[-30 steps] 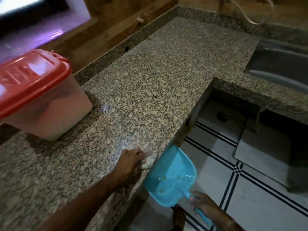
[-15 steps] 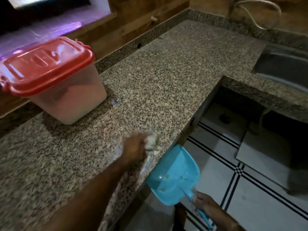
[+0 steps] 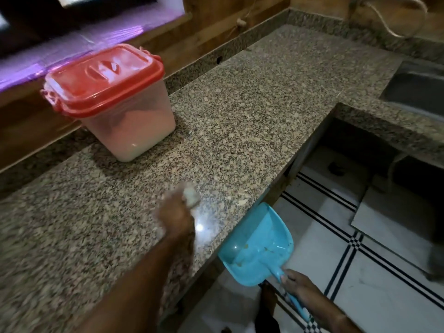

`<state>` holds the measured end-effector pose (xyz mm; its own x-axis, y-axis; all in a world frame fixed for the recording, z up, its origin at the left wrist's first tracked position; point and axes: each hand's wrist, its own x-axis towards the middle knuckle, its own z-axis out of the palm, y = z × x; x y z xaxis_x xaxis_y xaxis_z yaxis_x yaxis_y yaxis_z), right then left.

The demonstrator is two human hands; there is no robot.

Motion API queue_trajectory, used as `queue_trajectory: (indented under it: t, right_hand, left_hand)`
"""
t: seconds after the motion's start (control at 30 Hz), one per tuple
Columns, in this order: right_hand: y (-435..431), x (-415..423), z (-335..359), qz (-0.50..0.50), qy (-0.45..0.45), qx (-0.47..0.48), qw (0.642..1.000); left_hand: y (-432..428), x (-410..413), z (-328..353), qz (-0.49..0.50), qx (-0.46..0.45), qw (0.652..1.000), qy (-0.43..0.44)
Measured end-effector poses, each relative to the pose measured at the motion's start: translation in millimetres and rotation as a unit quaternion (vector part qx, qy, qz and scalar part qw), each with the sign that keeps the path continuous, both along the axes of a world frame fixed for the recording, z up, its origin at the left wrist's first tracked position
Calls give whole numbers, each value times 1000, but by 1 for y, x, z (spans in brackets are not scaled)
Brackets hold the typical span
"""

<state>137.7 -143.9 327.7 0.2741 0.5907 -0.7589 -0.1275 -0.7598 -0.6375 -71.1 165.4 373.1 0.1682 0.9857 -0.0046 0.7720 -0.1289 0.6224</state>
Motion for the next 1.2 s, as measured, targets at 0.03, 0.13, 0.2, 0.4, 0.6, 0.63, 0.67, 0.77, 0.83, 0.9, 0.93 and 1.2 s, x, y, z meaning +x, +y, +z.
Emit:
queue_trajectory:
  t: [0.03,0.13,0.2,0.4,0.6,0.63,0.67,0.77,0.83,0.9,0.93,1.2]
  right_hand:
    - [0,-4,0,0,1,-7,1000]
    - [1,-11,5,8,12,-8,1000]
    - [2,-14,11,12,16,7,1000]
    - [-5,-16,21,5,29,27,999]
    - [2,-12,18,46,43,30,998]
    - [4,-9,16,49,50,28,997]
    - [7,-6,15,54,56,24,997]
    - [13,7,17,72,61,16,995]
    - [16,22,19,101,50,16,993]
    - [20,38,21,129,52,13,990]
    - [22,44,20,133,57,13,989]
    - [32,67,2,231,62,-18,971]
  left_hand:
    - [-17,20,1,-62,25,998,-18]
    - [-36,47,5,-117,27,993,12]
    - [-24,33,11,-59,21,998,-9]
    - [16,-75,-4,209,-47,974,81]
    - [-54,19,-6,59,-46,996,41]
    - [-64,32,1,27,-53,998,29]
    - [-69,36,6,20,-52,998,24]
    - [-60,5,11,113,-34,992,44]
    - [-55,-42,14,212,-19,975,70]
    - [-62,-86,19,293,-31,948,119]
    - [-68,-103,19,332,-52,931,140]
    - [-118,5,13,223,-7,966,132]
